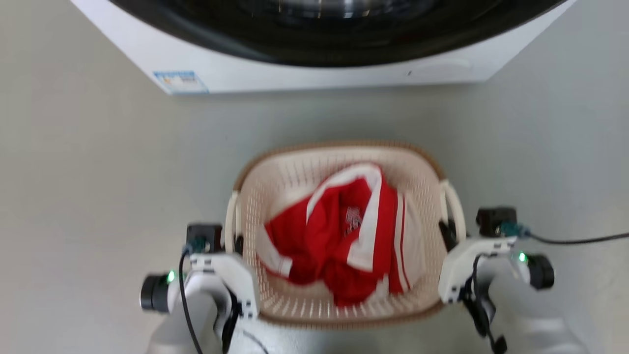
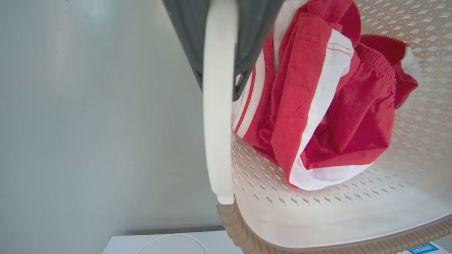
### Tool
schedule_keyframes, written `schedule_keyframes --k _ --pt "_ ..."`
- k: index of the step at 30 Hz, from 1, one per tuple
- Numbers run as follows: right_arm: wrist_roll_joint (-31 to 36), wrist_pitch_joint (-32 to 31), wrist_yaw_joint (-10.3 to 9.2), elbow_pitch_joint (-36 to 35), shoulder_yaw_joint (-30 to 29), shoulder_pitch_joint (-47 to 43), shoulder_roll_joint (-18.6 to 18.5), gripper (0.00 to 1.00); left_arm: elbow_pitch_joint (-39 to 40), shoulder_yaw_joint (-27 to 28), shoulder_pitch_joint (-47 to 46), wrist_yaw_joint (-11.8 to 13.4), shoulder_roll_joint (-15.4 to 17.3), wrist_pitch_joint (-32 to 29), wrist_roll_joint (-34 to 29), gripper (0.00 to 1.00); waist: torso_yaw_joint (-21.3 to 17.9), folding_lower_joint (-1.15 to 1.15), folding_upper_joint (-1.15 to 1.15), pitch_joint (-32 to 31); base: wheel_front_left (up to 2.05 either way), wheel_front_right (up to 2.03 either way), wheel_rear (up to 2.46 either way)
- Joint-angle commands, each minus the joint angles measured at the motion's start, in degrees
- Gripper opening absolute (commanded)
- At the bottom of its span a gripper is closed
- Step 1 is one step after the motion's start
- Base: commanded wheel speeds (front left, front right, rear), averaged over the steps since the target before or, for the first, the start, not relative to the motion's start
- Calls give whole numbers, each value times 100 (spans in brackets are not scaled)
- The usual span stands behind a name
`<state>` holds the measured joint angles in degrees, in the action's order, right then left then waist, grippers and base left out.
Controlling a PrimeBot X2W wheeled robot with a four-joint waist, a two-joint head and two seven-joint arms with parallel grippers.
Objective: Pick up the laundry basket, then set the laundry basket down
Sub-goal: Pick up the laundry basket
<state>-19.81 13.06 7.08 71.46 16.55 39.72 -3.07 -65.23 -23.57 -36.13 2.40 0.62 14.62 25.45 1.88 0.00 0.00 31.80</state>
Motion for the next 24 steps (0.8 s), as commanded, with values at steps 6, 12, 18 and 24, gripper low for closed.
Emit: schedule_keyframes --k 6,12,18,24 --pt "-601 -287 41 -24 741 -792 19 0 -285 23 683 -38 226 38 239 0 -220 0 0 -1102 0 0 0" --pt "-1043 -489 41 -29 1248 -1285 19 0 -506 -175 1174 -75 226 29 467 0 -315 0 0 -1801 0 0 0" --pt "-1328 -524 41 -32 1578 -1672 19 0 -570 -372 1554 -60 226 -7 659 0 -385 0 0 -2367 0 0 0" --pt "-1575 -563 41 -35 1827 -1910 19 0 -610 -534 1755 -15 226 -19 764 0 -417 0 0 -2816 0 0 0"
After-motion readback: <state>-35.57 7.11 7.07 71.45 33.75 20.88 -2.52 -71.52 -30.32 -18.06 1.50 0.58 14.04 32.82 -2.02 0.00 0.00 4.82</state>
